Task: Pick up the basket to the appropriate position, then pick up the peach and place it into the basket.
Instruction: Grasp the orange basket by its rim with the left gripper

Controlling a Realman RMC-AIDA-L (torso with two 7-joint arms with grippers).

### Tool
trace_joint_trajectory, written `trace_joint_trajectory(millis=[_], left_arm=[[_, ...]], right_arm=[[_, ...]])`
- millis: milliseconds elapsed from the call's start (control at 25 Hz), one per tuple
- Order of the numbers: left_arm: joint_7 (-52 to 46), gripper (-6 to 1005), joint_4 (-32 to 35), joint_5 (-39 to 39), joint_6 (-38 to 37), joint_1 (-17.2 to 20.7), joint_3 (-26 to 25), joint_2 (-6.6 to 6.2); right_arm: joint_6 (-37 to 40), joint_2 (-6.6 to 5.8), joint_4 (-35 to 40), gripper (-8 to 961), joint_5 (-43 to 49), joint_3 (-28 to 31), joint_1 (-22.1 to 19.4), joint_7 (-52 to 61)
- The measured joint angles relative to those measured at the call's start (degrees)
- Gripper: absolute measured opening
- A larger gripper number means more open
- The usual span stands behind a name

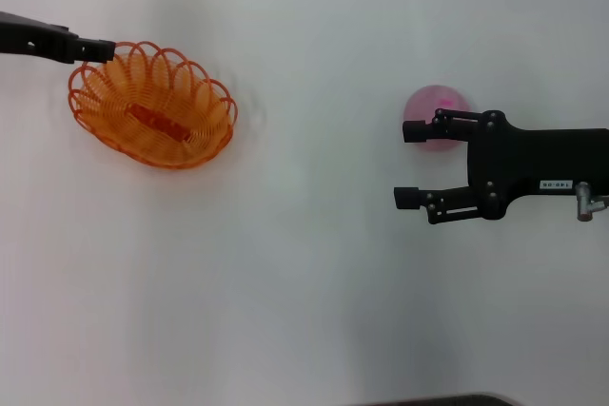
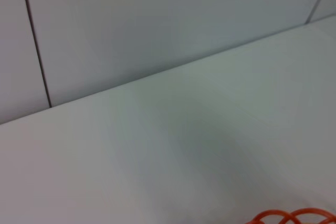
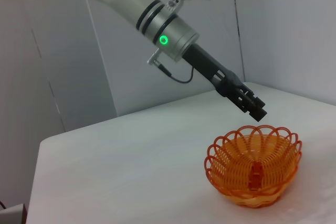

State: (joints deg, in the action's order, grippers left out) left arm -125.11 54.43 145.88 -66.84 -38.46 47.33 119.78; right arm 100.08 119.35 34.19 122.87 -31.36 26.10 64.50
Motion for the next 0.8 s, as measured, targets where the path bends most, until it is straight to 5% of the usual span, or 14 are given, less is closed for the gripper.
trace_joint_trajectory(millis=[440, 800], left_arm=[[-6.06, 689, -4.09, 13.36, -1.36, -7.28, 1.64, -1.66], [-6.63, 679, -8.37, 15.71, -1.59, -10.75, 1.45, -2.73]], right_arm=[[0.01, 0.07, -0.09, 915, 0.00, -0.01, 0.18, 0.00], [-0.10, 0.16, -0.09, 914, -0.05, 0.05, 0.35, 0.00]])
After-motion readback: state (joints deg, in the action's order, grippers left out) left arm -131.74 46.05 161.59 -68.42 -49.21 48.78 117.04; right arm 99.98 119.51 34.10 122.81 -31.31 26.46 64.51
